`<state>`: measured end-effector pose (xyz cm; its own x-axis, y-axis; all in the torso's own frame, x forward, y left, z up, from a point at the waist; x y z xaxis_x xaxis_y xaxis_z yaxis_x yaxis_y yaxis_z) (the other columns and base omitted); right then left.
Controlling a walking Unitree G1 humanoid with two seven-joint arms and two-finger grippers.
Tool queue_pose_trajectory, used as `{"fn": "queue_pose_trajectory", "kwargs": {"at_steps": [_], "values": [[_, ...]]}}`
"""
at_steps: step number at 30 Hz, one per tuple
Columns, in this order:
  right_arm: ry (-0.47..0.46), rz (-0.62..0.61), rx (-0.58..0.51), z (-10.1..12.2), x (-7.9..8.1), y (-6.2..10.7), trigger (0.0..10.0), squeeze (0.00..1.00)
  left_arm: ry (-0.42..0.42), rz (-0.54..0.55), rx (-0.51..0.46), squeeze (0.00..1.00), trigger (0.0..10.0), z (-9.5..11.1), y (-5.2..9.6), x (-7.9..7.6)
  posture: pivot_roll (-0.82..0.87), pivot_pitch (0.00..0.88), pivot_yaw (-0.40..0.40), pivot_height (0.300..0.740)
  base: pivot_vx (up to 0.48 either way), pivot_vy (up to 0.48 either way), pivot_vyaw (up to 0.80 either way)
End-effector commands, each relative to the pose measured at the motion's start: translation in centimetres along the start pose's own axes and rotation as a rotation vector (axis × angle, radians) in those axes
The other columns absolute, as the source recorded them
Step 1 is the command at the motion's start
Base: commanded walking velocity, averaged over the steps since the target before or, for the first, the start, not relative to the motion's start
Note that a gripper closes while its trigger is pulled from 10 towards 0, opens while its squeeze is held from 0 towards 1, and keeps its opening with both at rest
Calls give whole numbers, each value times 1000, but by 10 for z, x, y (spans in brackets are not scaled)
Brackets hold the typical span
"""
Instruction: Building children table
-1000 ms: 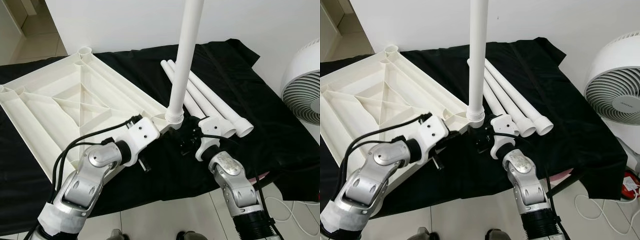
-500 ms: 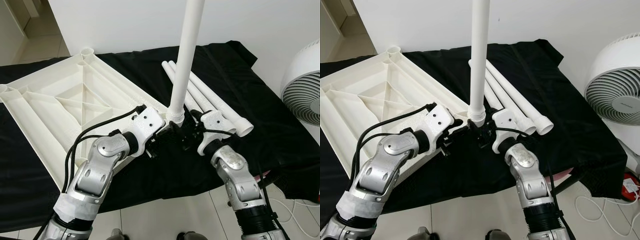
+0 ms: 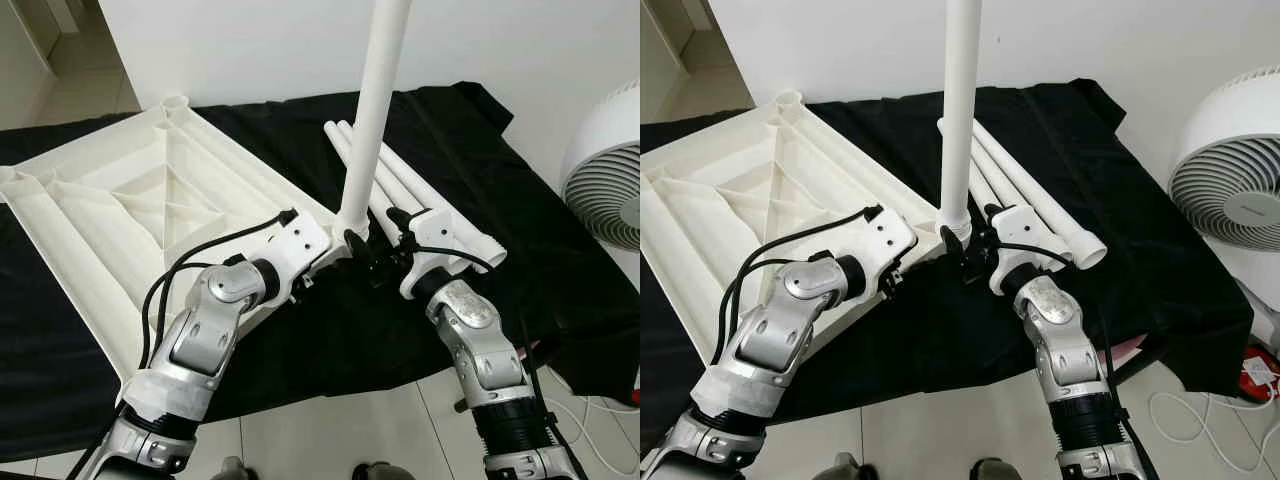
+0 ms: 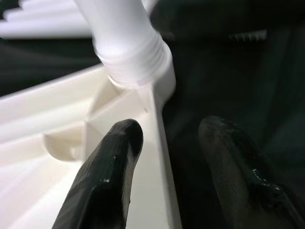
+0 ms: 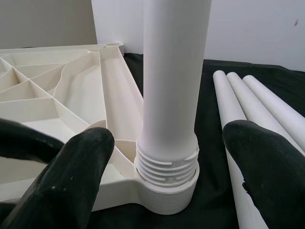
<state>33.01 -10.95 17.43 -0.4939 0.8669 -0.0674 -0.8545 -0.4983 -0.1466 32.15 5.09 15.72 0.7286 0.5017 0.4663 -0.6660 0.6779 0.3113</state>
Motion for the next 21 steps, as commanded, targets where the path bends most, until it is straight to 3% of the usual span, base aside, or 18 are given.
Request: {"fn": "queue_pose_trajectory", "kwargs": {"at_steps": [1, 12, 18, 21], "values": [[2, -9, -9, 2, -3, 2, 10000, 0, -7, 191, 86, 0, 10000, -14, -1, 10, -98, 76, 36, 740, 0, 0, 0], [12, -33, -14, 3, -8, 4, 10000, 0, -29, 148, 204, 0, 10000, -37, -8, 3, -112, 77, 47, 740, 0, 0, 0], [12, -37, -13, 3, -9, 4, 10000, 0, -22, 144, 218, 0, 10000, -41, -7, 4, -113, 76, 48, 740, 0, 0, 0], [15, -36, -12, 3, -9, 4, 10000, 0, -64, 113, 213, 0, 10000, -43, -6, 1, -115, 71, 51, 740, 0, 0, 0]]}}
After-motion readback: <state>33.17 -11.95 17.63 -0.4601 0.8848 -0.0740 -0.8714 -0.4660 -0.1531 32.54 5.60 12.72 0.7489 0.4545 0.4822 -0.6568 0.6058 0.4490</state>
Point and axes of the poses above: a point about 5 cm out from each wrist's last joint towards the gripper, its own y axis pointing back from the gripper into the wrist, its own z axis along the axis of the wrist's last joint, x = y × z, the point moved 3 cm from there along -y, pointing out of the wrist towards the gripper, and after that the axes turned 5 degrees about -y, right-handed, at the moved point
